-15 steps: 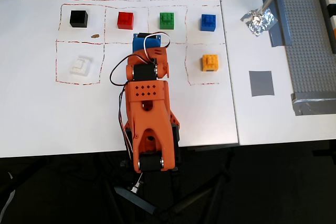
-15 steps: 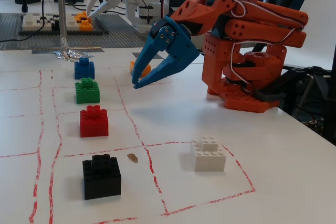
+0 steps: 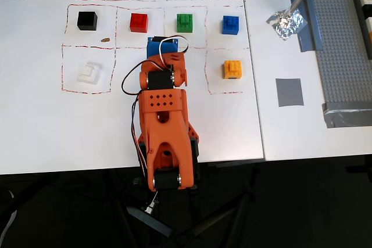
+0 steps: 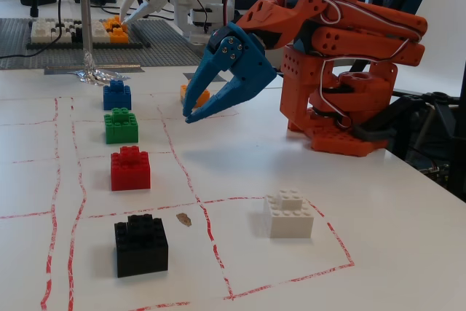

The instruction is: Grab the block and put it in the grey marker

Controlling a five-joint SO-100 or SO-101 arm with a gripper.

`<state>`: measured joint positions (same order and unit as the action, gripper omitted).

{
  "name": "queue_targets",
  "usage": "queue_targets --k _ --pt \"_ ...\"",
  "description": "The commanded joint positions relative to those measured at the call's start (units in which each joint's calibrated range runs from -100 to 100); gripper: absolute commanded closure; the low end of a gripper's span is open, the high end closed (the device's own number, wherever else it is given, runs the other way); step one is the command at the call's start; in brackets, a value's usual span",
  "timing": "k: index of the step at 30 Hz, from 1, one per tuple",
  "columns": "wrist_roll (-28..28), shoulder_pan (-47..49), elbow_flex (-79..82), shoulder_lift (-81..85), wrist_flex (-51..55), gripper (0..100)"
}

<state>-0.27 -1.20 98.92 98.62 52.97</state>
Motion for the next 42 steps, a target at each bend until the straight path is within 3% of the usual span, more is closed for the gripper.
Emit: queue_targets --k 1,19,34,42 --pt "0.78 -1.05 0.9 0.94 -1.55 100" --pt "2.54 1.33 -5.99 -2.33 2.62 100" --pt "6.79 17.83 -32.46 -21.55 8.58 100" --pt "9.57 33.0 -49.05 -37.23 16.17 100"
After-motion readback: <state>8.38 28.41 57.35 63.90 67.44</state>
